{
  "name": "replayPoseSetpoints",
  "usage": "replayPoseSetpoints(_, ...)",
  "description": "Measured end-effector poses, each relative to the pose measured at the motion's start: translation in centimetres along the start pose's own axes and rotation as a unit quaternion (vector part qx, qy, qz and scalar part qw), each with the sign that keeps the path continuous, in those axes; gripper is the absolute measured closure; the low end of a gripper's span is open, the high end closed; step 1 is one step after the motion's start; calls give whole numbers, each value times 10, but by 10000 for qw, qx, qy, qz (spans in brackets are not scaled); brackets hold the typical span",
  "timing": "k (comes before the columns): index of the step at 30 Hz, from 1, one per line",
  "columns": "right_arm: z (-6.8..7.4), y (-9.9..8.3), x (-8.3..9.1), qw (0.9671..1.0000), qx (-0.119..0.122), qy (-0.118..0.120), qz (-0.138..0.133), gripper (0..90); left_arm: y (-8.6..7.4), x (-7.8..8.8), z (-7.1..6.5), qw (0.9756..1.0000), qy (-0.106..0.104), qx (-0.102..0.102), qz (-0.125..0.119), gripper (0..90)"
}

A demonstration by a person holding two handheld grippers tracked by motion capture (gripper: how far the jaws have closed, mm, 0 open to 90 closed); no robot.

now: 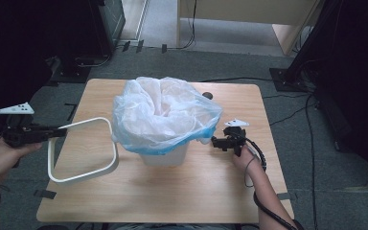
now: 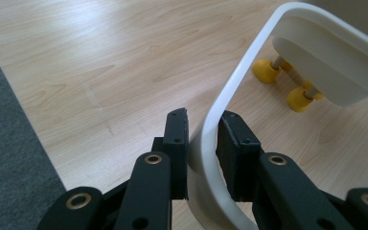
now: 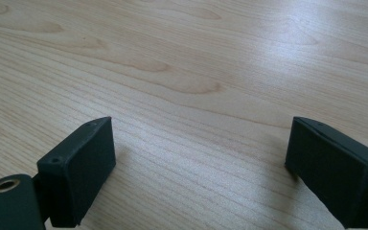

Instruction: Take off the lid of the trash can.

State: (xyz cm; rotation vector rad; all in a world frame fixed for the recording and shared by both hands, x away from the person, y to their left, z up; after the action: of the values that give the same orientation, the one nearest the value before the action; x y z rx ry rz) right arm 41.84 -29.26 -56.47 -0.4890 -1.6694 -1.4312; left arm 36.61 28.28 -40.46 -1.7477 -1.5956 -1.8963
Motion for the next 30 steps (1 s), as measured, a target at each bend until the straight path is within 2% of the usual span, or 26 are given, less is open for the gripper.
replayPoseSetpoints(12,0,0,0,10000,-3,0,2,100,5,-16,-5,10000,-46,-57,-37,743)
replayPoseSetpoints(17,0,0,0,10000,-7,3,4,100,11,-22,-7,9999,-112,14,-96,742)
replayPoseSetpoints(30,0,0,0,10000,-6,5,4,100,17,-49,-15,9997,-199,-102,-1,741)
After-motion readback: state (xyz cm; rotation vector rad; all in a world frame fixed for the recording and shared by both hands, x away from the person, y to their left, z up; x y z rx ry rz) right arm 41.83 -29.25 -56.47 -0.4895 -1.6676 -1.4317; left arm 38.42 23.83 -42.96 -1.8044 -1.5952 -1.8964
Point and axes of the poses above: each handheld gripper's, and its own axes: x roughly backward along the jaws, y roughly out of its top, z roughly to its left, the point moved 6 cm from there along -x, roughly forward along the jaws, and after that the axes turned 10 degrees about z, right-handed, at the moved point
